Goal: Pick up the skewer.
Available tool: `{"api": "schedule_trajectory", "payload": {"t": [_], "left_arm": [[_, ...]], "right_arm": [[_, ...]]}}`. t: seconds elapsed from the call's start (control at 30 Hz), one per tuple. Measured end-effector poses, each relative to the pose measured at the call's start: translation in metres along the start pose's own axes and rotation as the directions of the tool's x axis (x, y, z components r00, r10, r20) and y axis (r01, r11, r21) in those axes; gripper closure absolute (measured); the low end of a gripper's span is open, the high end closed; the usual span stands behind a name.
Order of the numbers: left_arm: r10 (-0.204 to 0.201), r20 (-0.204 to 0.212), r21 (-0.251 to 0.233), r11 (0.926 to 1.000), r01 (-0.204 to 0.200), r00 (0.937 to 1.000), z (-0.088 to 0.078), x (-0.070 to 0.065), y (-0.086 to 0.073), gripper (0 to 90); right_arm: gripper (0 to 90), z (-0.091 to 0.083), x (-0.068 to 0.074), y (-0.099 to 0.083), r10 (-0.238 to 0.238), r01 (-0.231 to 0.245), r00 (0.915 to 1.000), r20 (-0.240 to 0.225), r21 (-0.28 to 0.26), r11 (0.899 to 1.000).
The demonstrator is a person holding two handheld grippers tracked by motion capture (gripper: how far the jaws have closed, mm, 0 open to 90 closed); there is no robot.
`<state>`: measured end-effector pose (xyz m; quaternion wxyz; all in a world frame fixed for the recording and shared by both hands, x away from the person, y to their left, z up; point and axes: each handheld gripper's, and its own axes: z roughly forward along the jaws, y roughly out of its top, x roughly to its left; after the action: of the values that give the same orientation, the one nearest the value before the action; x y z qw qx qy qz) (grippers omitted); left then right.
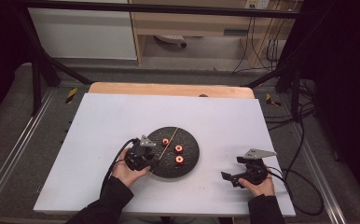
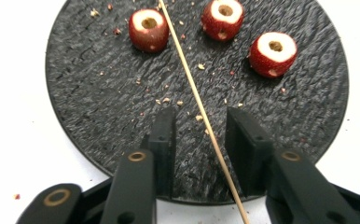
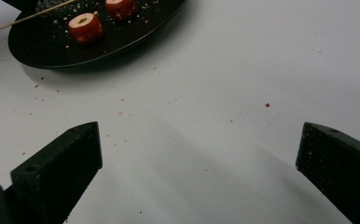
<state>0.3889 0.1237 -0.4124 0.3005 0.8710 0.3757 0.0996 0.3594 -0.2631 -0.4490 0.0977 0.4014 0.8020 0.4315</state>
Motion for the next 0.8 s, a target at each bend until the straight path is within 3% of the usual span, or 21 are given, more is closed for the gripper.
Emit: {"api": "schedule_trajectory", "payload": {"t": [0.23,0.43,0.8], "left_arm": [[0.015,-0.034,0.055,0.9984,-0.013,0.9993,0.009,-0.006,0.004,73.2],[0.018,-0.054,0.071,0.9974,-0.014,0.9984,0.012,-0.010,0.006,78.8],[-0.027,-0.083,0.068,0.9972,0.032,0.9962,0.013,-0.011,0.005,87.3]], "right_arm": [[1.1,0.000,0.000,0.000,0.001,-0.001,1.0000,-0.002,0.001,1.000],[1.0,0.000,0.000,0.000,0.003,-0.003,1.0000,-0.002,0.004,1.000],[1.0,0.001,0.000,0.000,0.001,-0.001,1.0000,-0.003,0.008,1.000]]}}
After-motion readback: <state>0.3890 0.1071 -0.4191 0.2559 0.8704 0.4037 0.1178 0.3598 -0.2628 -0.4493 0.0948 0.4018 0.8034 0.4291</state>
